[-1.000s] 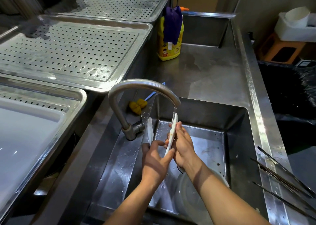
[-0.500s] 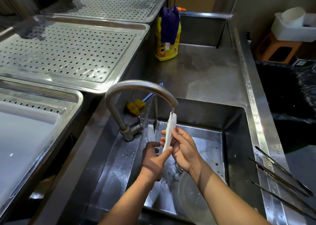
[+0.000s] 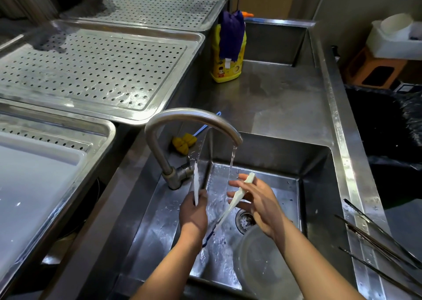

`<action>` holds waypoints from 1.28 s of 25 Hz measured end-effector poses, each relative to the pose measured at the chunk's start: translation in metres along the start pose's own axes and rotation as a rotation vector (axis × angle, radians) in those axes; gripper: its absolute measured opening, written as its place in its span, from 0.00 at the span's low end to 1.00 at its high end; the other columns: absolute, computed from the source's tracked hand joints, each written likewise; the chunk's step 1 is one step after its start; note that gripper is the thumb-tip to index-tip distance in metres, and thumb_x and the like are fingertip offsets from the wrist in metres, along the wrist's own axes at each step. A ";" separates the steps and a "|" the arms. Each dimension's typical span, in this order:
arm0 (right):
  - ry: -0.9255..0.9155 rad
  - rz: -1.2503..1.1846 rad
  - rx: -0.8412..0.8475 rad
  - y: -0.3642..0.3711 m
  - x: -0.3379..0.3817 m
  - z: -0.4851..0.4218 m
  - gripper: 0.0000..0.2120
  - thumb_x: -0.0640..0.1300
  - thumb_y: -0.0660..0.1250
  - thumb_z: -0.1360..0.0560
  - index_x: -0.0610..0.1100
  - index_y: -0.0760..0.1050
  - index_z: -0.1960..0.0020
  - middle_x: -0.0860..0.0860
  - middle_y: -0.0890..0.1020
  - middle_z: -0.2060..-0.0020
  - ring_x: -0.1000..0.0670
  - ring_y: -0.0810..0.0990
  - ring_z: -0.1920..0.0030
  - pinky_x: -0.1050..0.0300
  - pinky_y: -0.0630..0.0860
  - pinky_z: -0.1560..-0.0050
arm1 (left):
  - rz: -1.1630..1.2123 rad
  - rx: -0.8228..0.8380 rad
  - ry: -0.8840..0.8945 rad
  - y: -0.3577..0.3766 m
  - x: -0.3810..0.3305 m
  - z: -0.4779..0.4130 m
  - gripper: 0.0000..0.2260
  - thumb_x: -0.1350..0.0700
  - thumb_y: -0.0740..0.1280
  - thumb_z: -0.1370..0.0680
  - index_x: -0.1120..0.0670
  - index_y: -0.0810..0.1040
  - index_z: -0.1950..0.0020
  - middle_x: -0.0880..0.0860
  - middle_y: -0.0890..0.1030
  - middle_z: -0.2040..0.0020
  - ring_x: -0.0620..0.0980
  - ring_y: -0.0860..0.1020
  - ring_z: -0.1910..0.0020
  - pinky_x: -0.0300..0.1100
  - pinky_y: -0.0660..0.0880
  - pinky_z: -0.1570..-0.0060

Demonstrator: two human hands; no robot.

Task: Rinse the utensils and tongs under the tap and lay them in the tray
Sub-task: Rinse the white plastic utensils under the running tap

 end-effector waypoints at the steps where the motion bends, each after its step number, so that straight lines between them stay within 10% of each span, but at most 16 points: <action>1: 0.018 -0.024 -0.021 -0.003 0.001 -0.004 0.12 0.39 0.64 0.19 0.41 0.72 0.36 0.41 0.86 0.47 0.38 0.86 0.50 0.41 0.82 0.48 | 0.025 -0.017 0.030 -0.002 -0.004 0.003 0.06 0.54 0.67 0.22 0.54 0.81 0.56 0.54 0.82 0.60 0.54 0.78 0.59 0.48 0.75 0.56; 11: -0.021 0.173 -0.050 0.032 -0.001 -0.024 0.17 0.25 0.59 0.26 0.43 0.76 0.48 0.43 0.87 0.57 0.41 0.87 0.54 0.44 0.85 0.54 | 0.051 0.132 0.051 -0.014 -0.011 0.033 0.04 0.50 0.71 0.24 0.43 0.83 0.51 0.43 0.83 0.69 0.40 0.78 0.72 0.38 0.74 0.69; 20: -0.171 0.503 -0.109 0.023 0.015 -0.028 0.15 0.36 0.63 0.24 0.55 0.81 0.55 0.52 0.85 0.64 0.52 0.86 0.63 0.56 0.82 0.70 | 0.028 0.156 0.142 -0.015 -0.017 0.042 0.07 0.58 0.70 0.24 0.47 0.84 0.52 0.43 0.83 0.67 0.38 0.78 0.69 0.37 0.73 0.66; 28: -0.077 0.196 -0.047 0.021 0.015 -0.017 0.08 0.43 0.63 0.18 0.40 0.78 0.48 0.38 0.86 0.52 0.42 0.86 0.58 0.51 0.83 0.57 | 0.152 0.207 0.002 -0.014 -0.010 0.030 0.07 0.57 0.67 0.27 0.47 0.83 0.54 0.48 0.81 0.68 0.45 0.77 0.70 0.38 0.74 0.72; 32: 0.027 -0.094 0.151 0.004 0.012 0.013 0.25 0.56 0.56 0.17 0.35 0.79 0.49 0.33 0.84 0.50 0.37 0.85 0.56 0.40 0.81 0.50 | 0.168 0.174 -0.084 -0.010 0.000 0.015 0.10 0.49 0.64 0.20 0.55 0.77 0.51 0.50 0.73 0.73 0.48 0.68 0.78 0.39 0.69 0.79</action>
Point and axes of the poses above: each hand's wrist, its own z-axis away from the middle knuckle, its own y-axis out of the palm, x = y × z, the point moved 5 cm from there along -z, towards the middle knuckle
